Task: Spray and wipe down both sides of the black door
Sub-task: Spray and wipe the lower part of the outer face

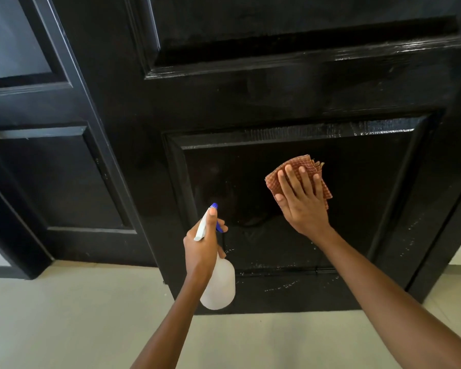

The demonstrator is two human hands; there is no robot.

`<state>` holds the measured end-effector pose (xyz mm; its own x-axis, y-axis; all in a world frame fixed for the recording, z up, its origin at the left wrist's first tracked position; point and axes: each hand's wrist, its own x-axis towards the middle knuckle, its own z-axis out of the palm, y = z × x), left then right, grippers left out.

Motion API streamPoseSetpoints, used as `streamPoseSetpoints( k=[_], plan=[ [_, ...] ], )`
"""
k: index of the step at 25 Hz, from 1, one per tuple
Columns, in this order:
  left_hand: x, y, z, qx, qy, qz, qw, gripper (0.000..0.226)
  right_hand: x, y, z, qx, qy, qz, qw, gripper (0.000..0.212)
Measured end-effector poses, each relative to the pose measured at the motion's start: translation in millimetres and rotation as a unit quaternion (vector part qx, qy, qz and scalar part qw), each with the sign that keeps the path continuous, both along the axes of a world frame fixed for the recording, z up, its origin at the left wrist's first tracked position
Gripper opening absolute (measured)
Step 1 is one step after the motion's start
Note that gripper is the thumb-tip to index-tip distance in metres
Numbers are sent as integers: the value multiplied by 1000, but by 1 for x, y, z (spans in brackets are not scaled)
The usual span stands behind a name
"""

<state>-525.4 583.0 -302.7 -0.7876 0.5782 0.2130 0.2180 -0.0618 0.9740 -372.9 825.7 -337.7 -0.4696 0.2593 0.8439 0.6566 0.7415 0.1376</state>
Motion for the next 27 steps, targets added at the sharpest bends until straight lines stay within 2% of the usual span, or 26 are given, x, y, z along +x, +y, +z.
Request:
streamPoseSetpoints(
  k=[5, 10, 13, 18, 21, 23, 25, 27],
  plan=[
    [-3, 8, -5, -11, -34, -8, 999, 65, -17, -7, -7, -19, 41, -12, 999, 67],
    [-9, 14, 3, 4, 11, -22, 1000, 57, -26, -7, -12, -7, 61, -16, 998, 67],
    [-12, 17, 8, 27, 2, -25, 999, 56, -29, -7, -16, -9, 62, -20, 998, 65],
    [-17, 8, -5, 26, -12, 31, 999, 57, -63, -28, -2, -9, 56, -4, 998, 65],
    [-25, -5, -11, 39, -4, 60, 997, 58, -111, -58, 23, 1, 47, 54, 997, 62],
    [-34, -15, -15, 42, 4, 95, 995, 52, -142, -71, 13, 33, -7, 104, 994, 61],
    [-40, -23, -20, 34, -4, 113, 993, 48, -154, -78, -24, 86, -125, 154, 976, 63],
    [-42, -31, -28, 16, -22, 121, 992, 49, -145, -75, -74, 105, -262, 195, 939, 74]
  ],
)
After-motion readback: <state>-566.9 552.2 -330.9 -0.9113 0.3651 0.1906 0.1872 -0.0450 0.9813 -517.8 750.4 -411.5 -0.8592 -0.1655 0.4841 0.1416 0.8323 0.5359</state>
